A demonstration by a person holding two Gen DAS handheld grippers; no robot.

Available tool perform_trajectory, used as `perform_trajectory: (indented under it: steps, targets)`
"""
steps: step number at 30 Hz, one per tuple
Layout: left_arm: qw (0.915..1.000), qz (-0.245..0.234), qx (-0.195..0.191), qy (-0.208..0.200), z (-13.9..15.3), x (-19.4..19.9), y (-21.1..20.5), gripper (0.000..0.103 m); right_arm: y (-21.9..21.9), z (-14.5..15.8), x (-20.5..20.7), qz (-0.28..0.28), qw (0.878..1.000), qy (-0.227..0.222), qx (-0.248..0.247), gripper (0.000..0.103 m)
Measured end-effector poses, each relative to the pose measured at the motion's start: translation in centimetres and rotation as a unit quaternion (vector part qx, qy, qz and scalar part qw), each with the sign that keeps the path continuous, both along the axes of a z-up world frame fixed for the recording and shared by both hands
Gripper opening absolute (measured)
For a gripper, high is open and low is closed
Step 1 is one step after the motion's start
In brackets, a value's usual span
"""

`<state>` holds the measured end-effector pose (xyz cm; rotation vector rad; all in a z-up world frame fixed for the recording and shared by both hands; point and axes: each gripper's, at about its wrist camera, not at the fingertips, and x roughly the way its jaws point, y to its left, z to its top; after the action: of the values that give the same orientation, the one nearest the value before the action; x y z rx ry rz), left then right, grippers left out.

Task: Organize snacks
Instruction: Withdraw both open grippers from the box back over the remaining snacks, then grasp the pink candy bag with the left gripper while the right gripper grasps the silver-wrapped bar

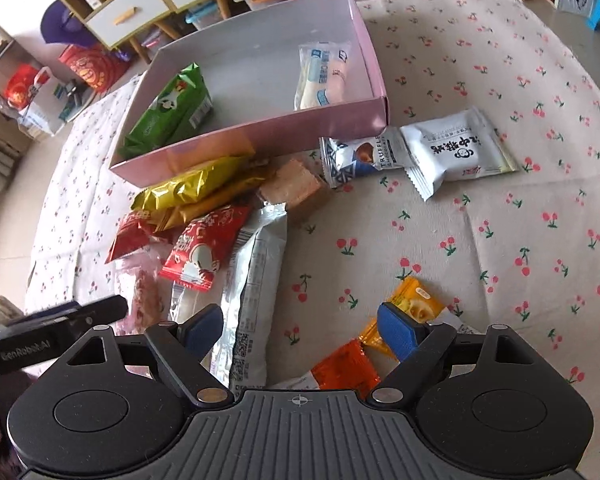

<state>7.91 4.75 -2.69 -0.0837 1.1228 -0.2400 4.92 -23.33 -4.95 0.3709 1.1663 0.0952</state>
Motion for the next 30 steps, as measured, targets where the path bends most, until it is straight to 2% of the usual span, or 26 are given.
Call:
perform_trajectory:
  steps: [11, 19, 21, 24, 25, 26, 27, 29, 30]
  targets:
    - [0.9998, -0.004, 0.003, 0.019, -1.2, 0.0, -1.2, 0.07, 1.7, -0.6, 0.4, 0.016, 1.0, 0.008, -0.004, 0.086]
    - [0.9997, -0.014, 0.004, 0.018, -1.2, 0.0, -0.8, 0.064, 2.6, -0.9, 0.4, 0.022, 1.0, 0.011, -0.003, 0.085]
    - [0.9997, -0.016, 0.003, 0.017, -1.1, 0.0, -0.7, 0.054, 3.0, -1.1, 0.4, 0.026, 1.0, 0.014, -0.004, 0.085]
    - [0.9997, -0.019, 0.001, 0.016, -0.9, 0.0, -0.5, 0.039, 3.4, -1.2, 0.3, 0.032, 0.999, 0.012, -0.012, 0.076]
    - [0.9997, -0.02, 0.003, 0.014, -0.9, -0.1, -0.4, 0.036, 3.5, -1.3, 0.3, 0.033, 0.999, 0.012, -0.015, 0.07]
    - [0.9997, -0.021, 0.006, 0.012, -0.9, -0.1, -0.4, 0.034, 3.6, -1.3, 0.3, 0.034, 0.999, 0.011, -0.019, 0.062]
    - [0.9997, -0.022, 0.007, 0.011, -0.8, -0.1, -0.5, 0.034, 3.7, -1.3, 0.2, 0.035, 0.999, 0.009, -0.022, 0.062]
    - [0.9997, -0.022, 0.01, 0.009, -0.8, -0.1, -0.4, 0.034, 3.7, -1.2, 0.1, 0.036, 0.999, 0.004, -0.019, 0.049]
    - [0.9996, -0.023, 0.012, 0.007, -0.8, -0.1, -0.4, 0.033, 3.7, -1.2, 0.0, 0.038, 0.999, 0.002, -0.016, 0.047]
